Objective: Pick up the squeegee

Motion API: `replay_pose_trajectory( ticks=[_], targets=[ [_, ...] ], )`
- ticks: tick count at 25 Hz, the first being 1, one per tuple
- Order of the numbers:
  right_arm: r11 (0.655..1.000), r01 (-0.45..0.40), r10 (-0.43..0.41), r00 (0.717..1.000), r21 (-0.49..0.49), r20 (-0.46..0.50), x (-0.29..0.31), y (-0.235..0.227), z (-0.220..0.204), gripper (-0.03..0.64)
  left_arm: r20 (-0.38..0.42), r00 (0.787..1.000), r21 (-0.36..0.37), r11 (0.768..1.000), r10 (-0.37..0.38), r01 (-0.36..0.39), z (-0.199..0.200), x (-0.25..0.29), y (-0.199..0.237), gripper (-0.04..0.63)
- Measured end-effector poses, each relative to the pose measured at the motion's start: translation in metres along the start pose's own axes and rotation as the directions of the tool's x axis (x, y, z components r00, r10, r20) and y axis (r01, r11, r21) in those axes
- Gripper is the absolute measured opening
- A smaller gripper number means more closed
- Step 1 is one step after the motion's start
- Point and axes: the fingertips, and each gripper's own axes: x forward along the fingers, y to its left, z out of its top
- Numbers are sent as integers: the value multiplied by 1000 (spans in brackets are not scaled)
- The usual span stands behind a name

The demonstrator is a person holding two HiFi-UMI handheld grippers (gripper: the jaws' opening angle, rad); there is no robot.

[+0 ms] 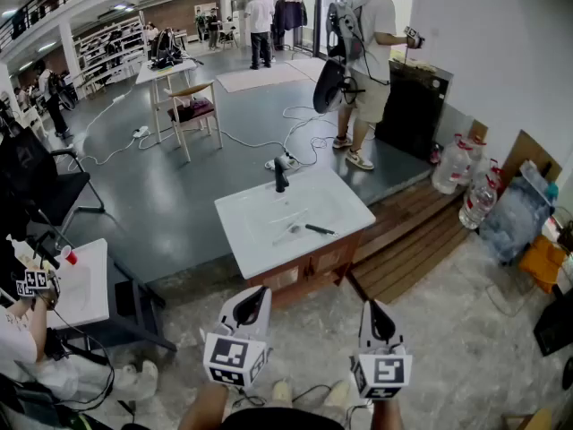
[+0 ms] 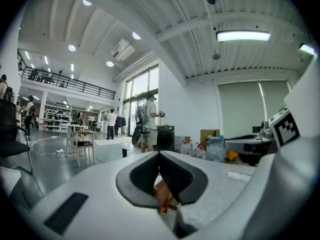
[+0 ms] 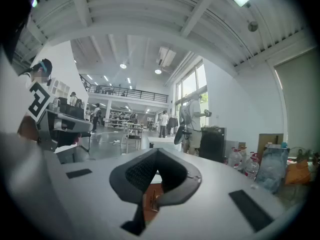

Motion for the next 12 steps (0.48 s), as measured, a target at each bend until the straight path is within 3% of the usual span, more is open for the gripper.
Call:
replay_pose_trajectory(
  ticks=[12],
  targets=[
    [1000, 26, -26, 1000, -5, 1, 13, 2, 2, -3, -1, 1000, -3, 1000, -11, 11, -3, 10, 13, -2]
  ],
)
